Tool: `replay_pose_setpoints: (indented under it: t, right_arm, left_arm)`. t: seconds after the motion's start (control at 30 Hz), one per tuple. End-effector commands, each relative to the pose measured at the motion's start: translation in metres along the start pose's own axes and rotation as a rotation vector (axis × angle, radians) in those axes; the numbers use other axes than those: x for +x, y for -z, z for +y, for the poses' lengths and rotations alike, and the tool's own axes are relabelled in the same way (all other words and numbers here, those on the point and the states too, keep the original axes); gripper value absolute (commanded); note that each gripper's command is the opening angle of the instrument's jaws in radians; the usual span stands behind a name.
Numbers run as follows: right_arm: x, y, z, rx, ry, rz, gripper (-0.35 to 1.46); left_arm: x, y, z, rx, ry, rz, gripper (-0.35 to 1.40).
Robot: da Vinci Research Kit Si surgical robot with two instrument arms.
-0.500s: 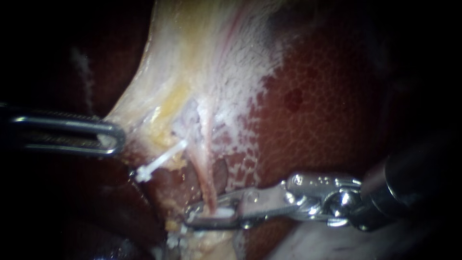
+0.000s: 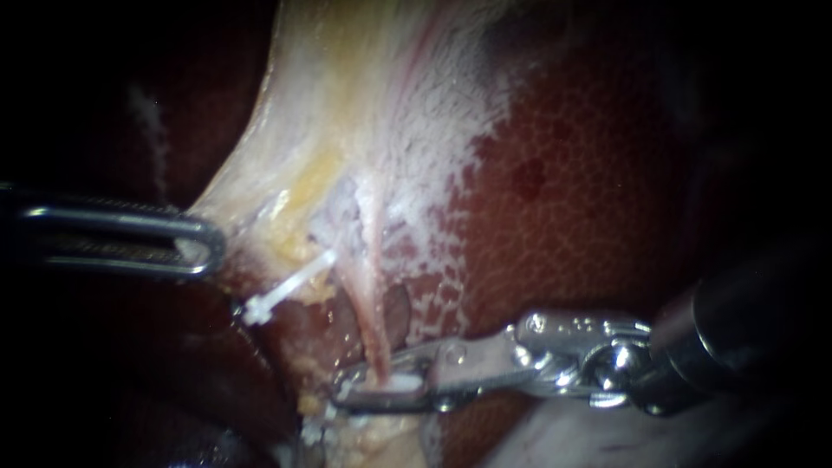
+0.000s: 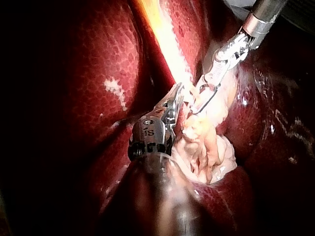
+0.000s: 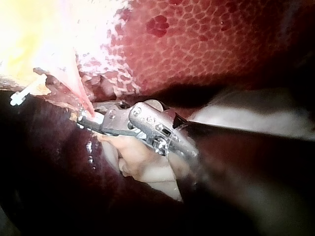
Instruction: Going back second clip right tube
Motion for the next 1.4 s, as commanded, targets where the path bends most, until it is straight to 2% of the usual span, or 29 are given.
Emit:
replay_pose_setpoints:
  t: [0.03, 0.07, 0.2, 0.37, 0.53, 0.63, 0.97, 1.27, 1.4]
  right_arm:
    - [0.0000, -0.0002, 0.0000, -0.006, -0.001, 0.011, 0.32]
    - [0.0000, -0.0002, 0.0000, -0.017, -0.001, 0.016, 0.42]
    - [0.0001, -0.0002, 0.0001, -0.037, 0.009, 0.027, 0.51]
    - [0.0002, -0.0001, 0.0003, -0.046, 0.061, 0.031, 0.57]
    - [0.0003, 0.0003, 0.0008, -0.115, 0.125, 0.060, 0.60]
    - [0.0003, 0.0012, 0.0009, -0.132, 0.144, 0.066, 0.60]
    - [0.0008, 0.0056, 0.0007, -0.129, 0.215, 0.064, 0.60]
    - [-0.0007, 0.0101, 0.0001, -0.111, 0.402, 0.051, 0.60]
    - [-0.0004, 0.0120, -0.0001, -0.105, 0.450, 0.049, 0.60]
  left_arm:
    - [0.0000, 0.0000, 0.0000, 0.000, 0.000, 0.000, -0.35]
    - [0.0000, 0.0000, 0.0000, 0.000, 0.000, 0.000, -0.35]
    - [0.0000, 0.0001, 0.0000, 0.000, 0.000, 0.000, -0.35]
    - [0.0001, 0.0001, 0.0000, 0.000, 0.000, 0.000, -0.35]
    - [0.0001, 0.0001, 0.0001, 0.001, 0.000, 0.000, -0.35]
    - [0.0001, 0.0001, 0.0001, 0.001, 0.000, 0.000, -0.35]
    - [0.0002, 0.0000, 0.0006, 0.001, -0.001, 0.000, -0.35]
    - [0.0008, -0.0007, 0.0013, -0.001, -0.005, -0.001, -0.35]
    - [0.0010, -0.0009, 0.0014, -0.002, -0.006, -0.002, -0.35]
